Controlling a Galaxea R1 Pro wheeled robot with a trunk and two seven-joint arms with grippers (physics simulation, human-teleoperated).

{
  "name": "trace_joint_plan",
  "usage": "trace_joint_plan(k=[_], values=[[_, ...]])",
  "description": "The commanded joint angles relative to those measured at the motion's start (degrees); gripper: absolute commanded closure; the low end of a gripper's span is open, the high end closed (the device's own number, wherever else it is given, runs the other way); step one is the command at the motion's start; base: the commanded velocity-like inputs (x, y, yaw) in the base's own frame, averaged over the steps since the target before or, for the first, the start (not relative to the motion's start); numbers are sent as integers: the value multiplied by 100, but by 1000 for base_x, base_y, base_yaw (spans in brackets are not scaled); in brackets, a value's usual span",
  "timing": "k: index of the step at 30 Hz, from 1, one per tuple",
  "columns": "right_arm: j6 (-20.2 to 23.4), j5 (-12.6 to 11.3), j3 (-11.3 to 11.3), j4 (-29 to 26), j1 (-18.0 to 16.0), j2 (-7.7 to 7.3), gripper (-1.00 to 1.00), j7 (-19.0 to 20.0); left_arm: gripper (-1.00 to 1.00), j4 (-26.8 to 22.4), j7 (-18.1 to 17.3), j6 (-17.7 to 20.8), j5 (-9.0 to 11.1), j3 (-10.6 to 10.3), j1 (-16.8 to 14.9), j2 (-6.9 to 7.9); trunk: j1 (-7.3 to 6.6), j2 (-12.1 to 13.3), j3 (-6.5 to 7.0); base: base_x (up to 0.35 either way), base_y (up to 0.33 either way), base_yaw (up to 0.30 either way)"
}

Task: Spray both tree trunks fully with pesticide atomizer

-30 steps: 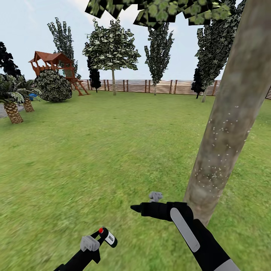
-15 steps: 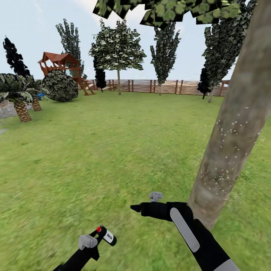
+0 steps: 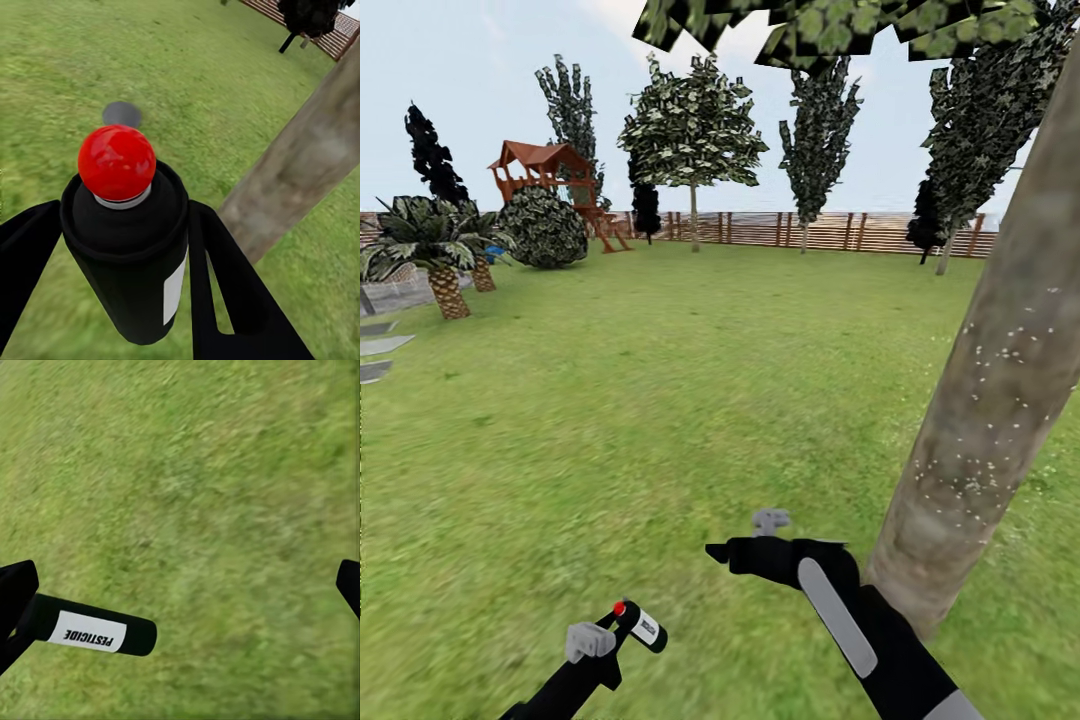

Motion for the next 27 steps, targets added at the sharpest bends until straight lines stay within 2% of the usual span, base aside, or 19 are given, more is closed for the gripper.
trace_joint_plan(k=[1, 9, 14, 19, 21, 23, 25, 27], values=[[16, -31, 6, -5, -6, 8, -100, -50, 100, 3, -9, -23, 60, -28, -10, 7, 4, -14, -13, 0, 0, 136], [-3, -27, 7, -13, -2, 25, -100, -81, 100, 12, -1, -23, 61, -24, -10, 10, 4, -14, -13, 0, 0, 249], [-132, 7, 40, -9, 37, 30, -100, -143, 100, 13, 61, -15, 67, -24, -10, 4, 4, -14, -13, 0, 0, 47], [-862, 169, 460, 2, 149, 33, -100, -757, 100, 3, 453, -13, 64, -24, -10, 3, 4, -14, -13, 0, 0, 5], [-1319, 193, 567, 87, 384, 25, -100, -1065, 100, -16, 715, -14, 90, -24, -10, 3, 4, -14, -13, 0, 0, 1], [-1984, 213, 622, 493, 685, -4, -100, -1211, 100, -27, 1022, -16, 217, -24, -10, 3, 4, -14, -13, 0, 0, 0], [-2712, 341, 650, 1019, 864, -16, -100, -1256, 100, -25, 1293, -23, 316, -24, -10, 5, 4, -14, -13, 0, 0, 0], [-3061, 478, 660, 1289, 931, -27, -100, -1266, 100, -31, 1472, -31, 350, -24, -10, 7, 4, -14, -13, 0, 0, 0]])
